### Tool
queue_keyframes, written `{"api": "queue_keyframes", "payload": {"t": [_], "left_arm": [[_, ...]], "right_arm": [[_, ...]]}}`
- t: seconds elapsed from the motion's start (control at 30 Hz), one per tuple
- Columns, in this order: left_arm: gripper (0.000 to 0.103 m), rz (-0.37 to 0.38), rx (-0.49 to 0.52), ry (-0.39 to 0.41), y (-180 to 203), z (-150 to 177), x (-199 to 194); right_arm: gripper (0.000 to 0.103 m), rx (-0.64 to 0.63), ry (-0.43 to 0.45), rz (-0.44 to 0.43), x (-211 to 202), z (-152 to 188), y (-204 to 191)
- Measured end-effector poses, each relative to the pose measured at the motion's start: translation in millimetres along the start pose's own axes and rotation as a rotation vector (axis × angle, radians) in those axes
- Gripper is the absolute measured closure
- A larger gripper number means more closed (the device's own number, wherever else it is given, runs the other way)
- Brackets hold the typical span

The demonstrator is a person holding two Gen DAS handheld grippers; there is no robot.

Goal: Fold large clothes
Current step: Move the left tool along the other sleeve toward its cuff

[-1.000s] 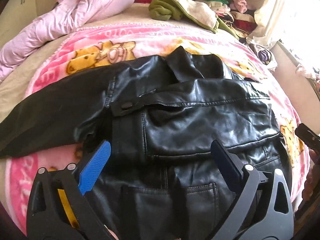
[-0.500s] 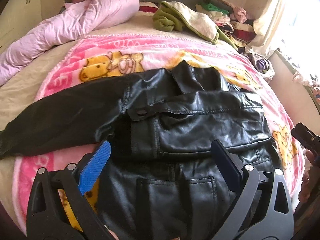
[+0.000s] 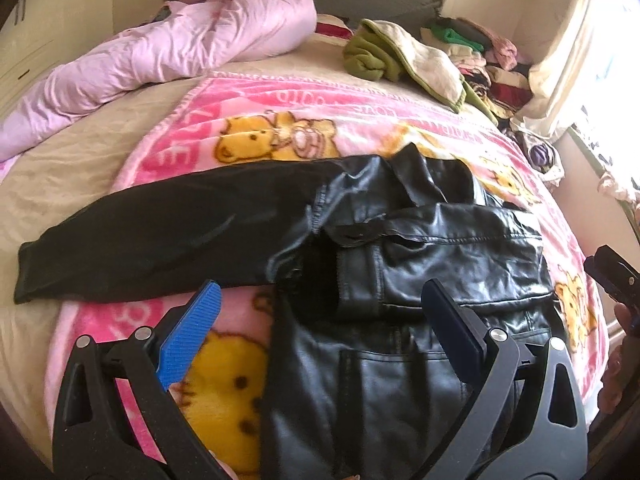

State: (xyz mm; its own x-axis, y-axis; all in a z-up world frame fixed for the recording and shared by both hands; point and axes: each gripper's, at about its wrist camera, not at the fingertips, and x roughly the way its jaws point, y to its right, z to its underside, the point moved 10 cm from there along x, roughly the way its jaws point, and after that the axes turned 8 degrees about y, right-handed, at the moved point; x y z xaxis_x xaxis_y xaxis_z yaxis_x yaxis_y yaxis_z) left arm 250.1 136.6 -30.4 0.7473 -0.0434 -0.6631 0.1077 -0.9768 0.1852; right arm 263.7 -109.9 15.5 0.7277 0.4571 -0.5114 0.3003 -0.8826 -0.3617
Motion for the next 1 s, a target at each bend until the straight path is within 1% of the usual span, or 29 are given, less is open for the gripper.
{"api": "queue_keyframes", "payload": {"t": [0.3,0.63,0.77,1.0], "left_arm": [[0.009,-0.044,-0.046,0.022,-42.0,-4.6,-10.0],[0.009,-0.110,-0.110,0.031,-100.5,-6.7,-12.2],[0.009,-0.133,-0.133,0.033,-122.5,-6.3,-16.1],[0.009,-0.167,-0.188,0.041,-160.2,-2.5,-21.7]], "right_arm": [[0.004,-0.048,-0.014,-0.043,19.1,-3.8,-45.4],[0.004,-0.107,-0.011,-0.058,40.8,-5.1,-87.7],[0.004,-0.126,-0.019,-0.087,51.0,-3.9,-106.9],[0.004,-0.150,-0.036,-0.113,69.2,0.7,-132.5]]}}
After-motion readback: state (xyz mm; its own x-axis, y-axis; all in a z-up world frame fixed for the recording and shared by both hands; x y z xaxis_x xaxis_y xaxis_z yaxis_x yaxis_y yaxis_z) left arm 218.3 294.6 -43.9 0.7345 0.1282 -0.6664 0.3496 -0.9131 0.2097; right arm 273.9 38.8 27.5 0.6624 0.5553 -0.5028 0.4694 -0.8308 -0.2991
